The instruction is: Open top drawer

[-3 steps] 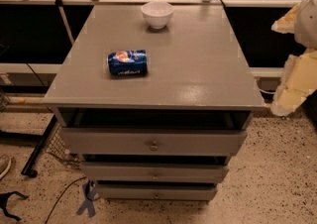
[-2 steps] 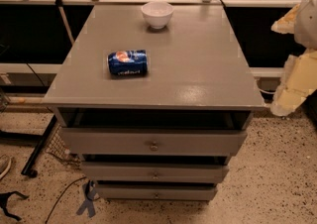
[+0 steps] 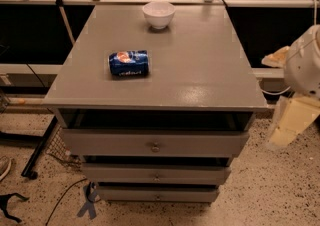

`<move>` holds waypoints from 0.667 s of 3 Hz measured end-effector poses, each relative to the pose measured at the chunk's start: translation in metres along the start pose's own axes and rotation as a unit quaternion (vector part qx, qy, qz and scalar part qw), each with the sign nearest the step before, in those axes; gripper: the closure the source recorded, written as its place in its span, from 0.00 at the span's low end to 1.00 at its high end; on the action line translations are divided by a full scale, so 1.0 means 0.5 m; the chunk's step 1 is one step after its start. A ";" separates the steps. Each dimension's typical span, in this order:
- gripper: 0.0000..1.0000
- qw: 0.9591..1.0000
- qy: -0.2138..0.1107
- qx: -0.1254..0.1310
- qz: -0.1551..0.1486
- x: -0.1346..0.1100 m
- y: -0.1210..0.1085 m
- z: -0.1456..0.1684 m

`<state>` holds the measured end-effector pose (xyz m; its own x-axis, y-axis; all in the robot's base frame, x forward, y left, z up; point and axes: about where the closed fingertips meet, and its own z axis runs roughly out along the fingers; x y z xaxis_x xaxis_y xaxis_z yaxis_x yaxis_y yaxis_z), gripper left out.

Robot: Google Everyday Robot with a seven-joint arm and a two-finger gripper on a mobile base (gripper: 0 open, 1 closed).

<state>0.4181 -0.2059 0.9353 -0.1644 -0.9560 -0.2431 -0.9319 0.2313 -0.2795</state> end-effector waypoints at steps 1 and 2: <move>0.00 0.999 -0.021 -0.027 -0.008 0.006 0.043 0.076; 0.00 0.997 -0.047 -0.053 -0.017 -0.002 0.080 0.140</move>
Offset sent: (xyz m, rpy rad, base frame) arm -0.0190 0.0335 -0.1078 0.1467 0.1077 0.1218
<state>0.4037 -0.1831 0.8595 -0.1055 -0.9404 -0.3233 -0.9662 0.1739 -0.1904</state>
